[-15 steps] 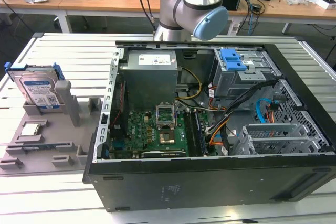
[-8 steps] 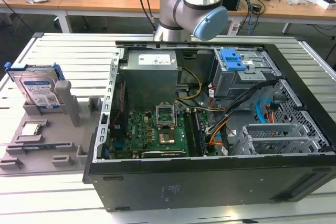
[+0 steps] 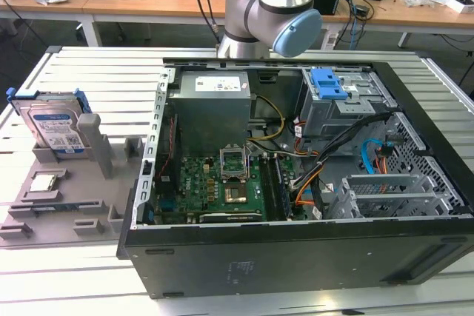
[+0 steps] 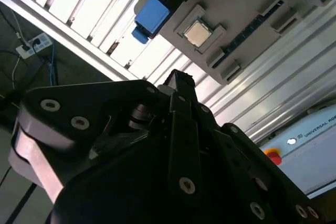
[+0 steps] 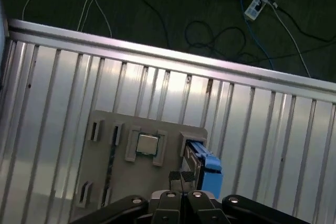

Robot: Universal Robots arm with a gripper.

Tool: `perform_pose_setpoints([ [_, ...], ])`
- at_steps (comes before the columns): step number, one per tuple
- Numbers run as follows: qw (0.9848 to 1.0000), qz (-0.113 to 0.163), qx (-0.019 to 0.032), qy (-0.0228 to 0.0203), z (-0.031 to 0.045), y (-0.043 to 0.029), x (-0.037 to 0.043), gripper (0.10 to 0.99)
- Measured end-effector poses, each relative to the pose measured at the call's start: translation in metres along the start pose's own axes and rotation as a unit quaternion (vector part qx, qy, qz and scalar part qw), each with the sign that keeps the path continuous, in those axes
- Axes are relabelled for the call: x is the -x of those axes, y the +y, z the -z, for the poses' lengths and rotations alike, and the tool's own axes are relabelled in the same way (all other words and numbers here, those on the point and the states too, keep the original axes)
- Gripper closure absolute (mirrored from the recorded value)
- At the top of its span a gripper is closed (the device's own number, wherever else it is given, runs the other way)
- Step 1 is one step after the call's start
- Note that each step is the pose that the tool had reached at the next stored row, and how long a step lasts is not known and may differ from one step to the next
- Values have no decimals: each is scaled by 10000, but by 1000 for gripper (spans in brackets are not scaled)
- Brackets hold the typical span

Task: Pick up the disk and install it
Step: 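Pick up the disk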

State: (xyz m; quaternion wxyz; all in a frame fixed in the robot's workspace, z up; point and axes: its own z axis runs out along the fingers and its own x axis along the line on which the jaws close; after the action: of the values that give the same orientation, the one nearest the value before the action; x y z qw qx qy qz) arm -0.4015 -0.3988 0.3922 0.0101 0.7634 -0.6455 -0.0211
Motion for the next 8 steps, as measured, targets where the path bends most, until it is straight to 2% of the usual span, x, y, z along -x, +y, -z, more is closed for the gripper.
perform_pose_setpoints([
  [3,9995,-309,-6,-13,-4,0,0,980],
  [4,9988,-481,-9,-20,-6,0,0,980],
  [8,9963,-863,-16,-36,-9,0,0,980],
])
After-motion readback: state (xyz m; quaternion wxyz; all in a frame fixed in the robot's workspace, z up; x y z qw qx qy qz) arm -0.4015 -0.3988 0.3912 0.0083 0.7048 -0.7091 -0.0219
